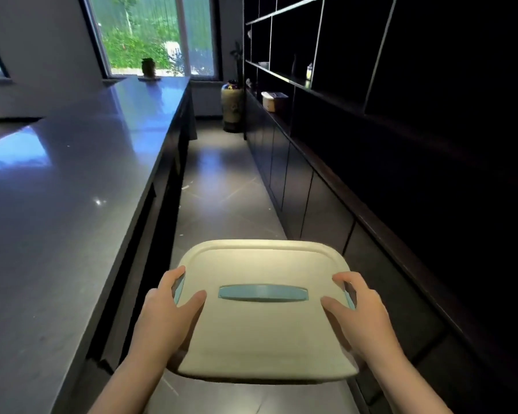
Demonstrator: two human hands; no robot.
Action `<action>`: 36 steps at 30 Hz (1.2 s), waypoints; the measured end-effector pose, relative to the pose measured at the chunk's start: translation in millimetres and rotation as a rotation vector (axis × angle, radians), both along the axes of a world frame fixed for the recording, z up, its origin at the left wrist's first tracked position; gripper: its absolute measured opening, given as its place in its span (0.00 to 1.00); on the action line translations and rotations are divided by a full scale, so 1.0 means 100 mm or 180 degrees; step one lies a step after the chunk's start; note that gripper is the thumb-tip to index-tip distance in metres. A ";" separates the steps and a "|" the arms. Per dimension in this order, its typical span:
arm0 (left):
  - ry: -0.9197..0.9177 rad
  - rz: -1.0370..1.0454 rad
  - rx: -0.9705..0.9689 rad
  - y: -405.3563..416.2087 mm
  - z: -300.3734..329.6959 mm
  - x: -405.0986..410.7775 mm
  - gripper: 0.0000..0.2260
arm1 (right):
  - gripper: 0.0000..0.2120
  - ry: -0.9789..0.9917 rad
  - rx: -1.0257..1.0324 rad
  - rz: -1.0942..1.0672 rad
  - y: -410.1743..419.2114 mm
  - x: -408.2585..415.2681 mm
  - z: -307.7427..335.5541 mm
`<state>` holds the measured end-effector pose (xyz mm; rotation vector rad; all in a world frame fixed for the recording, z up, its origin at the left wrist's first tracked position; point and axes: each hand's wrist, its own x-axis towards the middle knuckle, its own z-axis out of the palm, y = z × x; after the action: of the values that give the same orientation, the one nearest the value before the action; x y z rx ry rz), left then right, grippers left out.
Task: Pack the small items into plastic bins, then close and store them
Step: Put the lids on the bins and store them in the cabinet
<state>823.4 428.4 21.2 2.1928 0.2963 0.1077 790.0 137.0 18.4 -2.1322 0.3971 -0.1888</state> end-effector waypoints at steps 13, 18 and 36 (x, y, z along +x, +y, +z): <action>-0.0085 0.0530 -0.0056 0.21 -0.04 1.82 0.23 | 0.15 -0.0031 -0.0450 0.0733 0.09 2.49 0.16; -0.0019 0.0591 0.0020 0.50 -0.21 2.69 0.20 | 0.15 0.0081 -0.0494 0.0731 0.39 3.45 0.00; -0.0020 -0.0170 -0.0118 1.11 -0.10 6.32 0.18 | 0.15 0.0207 -0.0540 0.0009 0.95 6.47 0.04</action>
<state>1454.9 539.0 11.6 2.1615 0.2344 0.0788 1437.3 232.2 22.8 -2.3101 0.4288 -0.1566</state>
